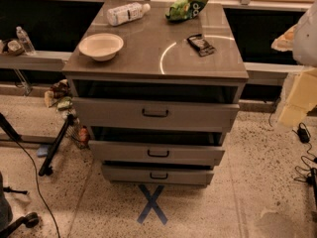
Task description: Move rxbar chocolate near paper bowl
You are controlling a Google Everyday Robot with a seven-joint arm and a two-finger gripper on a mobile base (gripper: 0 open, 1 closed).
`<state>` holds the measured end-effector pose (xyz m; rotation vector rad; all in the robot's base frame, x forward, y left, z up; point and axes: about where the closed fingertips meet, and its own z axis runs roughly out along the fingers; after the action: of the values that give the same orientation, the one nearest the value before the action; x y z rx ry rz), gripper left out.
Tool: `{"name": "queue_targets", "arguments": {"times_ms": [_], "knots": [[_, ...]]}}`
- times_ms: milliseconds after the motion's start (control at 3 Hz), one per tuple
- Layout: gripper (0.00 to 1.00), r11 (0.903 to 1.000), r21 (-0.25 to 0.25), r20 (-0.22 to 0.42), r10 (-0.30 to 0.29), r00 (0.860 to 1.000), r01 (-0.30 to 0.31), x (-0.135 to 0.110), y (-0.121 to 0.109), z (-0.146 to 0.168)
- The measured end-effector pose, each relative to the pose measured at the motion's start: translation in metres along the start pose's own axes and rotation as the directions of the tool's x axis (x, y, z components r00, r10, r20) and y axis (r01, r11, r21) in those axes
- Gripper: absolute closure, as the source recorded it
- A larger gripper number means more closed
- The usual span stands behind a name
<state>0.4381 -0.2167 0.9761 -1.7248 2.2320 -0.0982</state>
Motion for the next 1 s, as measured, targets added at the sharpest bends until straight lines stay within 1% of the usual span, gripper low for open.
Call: {"name": "queue_targets", "arguments": {"times_ms": [333, 667, 1000], "knots": [[0.0, 1.0, 0.0, 0.0, 0.0, 1.0, 0.0, 0.0, 0.0, 0.0], [0.0, 0.9985, 0.017, 0.077, 0.051, 0.996, -0.052, -0.006, -0.013, 0.008], [0.0, 0.9801, 0.033, 0.257, 0.181, 0.949, -0.196, -0.029, -0.049, 0.034]]}}
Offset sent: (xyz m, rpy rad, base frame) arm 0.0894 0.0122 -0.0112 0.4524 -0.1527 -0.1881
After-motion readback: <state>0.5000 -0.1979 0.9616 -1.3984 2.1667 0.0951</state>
